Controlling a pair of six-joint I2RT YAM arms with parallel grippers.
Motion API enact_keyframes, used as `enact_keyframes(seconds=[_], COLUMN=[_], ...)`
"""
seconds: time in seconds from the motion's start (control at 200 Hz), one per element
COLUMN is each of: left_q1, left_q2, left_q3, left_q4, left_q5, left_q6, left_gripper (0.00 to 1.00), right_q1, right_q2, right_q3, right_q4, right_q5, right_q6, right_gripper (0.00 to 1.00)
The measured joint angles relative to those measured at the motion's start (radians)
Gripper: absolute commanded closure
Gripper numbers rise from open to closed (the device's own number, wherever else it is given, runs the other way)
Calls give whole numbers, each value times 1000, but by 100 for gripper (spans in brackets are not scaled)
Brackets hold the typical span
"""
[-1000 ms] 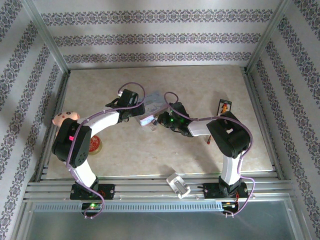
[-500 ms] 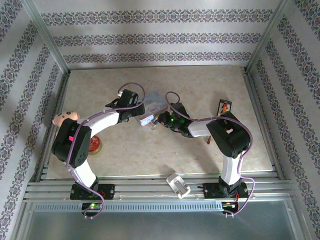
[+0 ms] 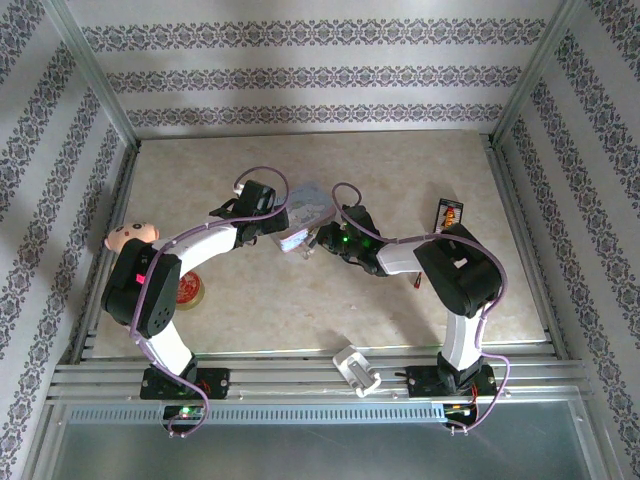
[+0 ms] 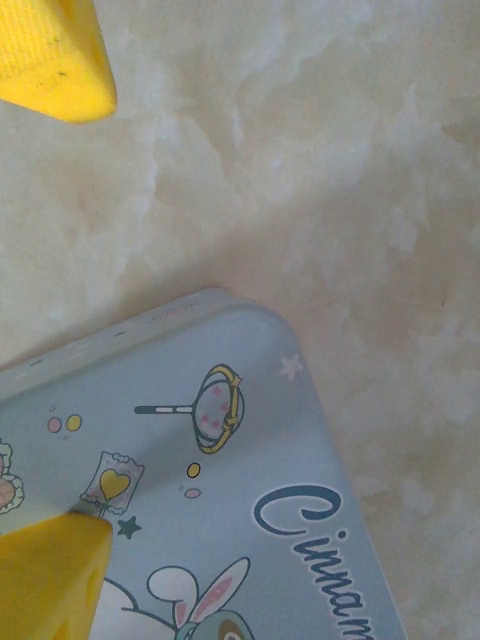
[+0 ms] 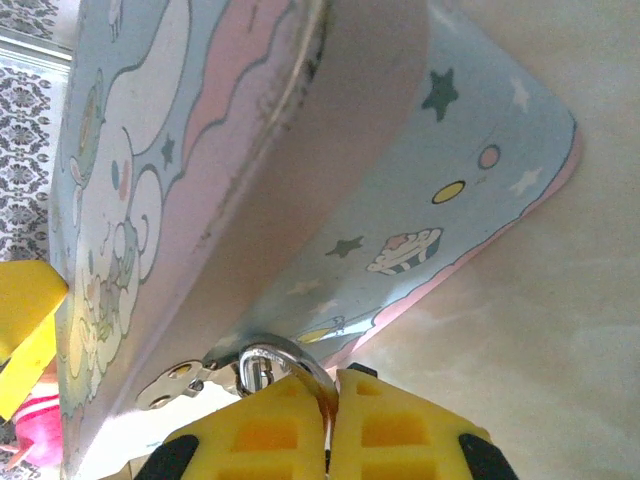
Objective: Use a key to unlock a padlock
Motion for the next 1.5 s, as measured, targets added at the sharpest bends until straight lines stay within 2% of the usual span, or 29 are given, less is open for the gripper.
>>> enact_keyframes(seconds=[0.755,1.264,1.499], left_q1=[0,0,0], left_q2=[-10,-73,-158], left_q3=[-12,-28,-41], left_q4=[11,3,-8], left_q5=[0,-4,1], left_q6=[-1,0,0], left_gripper=[1,1,1], right_q1=[0,0,-20], right_q2=[-25,-189,-290], right_q3=[-7,-85,-122], right_q4=[-2,-46,-116], right_q5=[7,13,-38], right_q6=[-2,-55,-116], right_gripper=[100,100,100])
